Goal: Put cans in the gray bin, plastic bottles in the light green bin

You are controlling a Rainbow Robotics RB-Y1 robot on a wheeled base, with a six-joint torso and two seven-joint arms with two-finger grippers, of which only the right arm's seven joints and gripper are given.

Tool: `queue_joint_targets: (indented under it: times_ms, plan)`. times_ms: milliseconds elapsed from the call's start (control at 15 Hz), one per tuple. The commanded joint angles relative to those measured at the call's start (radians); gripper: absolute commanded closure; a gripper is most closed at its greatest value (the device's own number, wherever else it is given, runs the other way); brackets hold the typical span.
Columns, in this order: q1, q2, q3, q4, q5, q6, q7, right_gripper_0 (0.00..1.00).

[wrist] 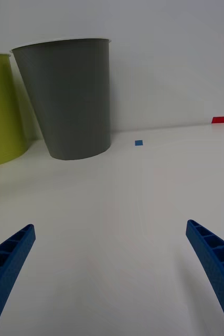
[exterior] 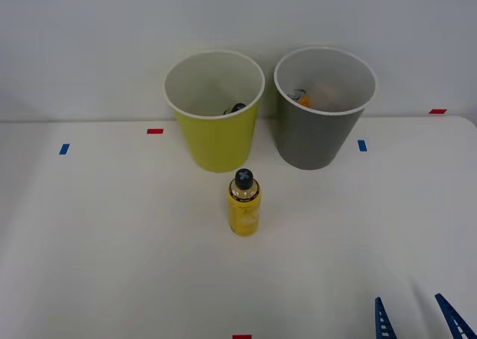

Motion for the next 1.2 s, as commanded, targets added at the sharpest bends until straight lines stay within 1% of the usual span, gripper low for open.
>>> queue_joint_targets:
  times_ms: [67,1200]
  plan:
    - [0.000,0.000,0.000,0.000,0.000,0.000,0.000,0.00]
    - [0.000,0.000,0.000,0.000,0.000,0.000,0.000,0.00]
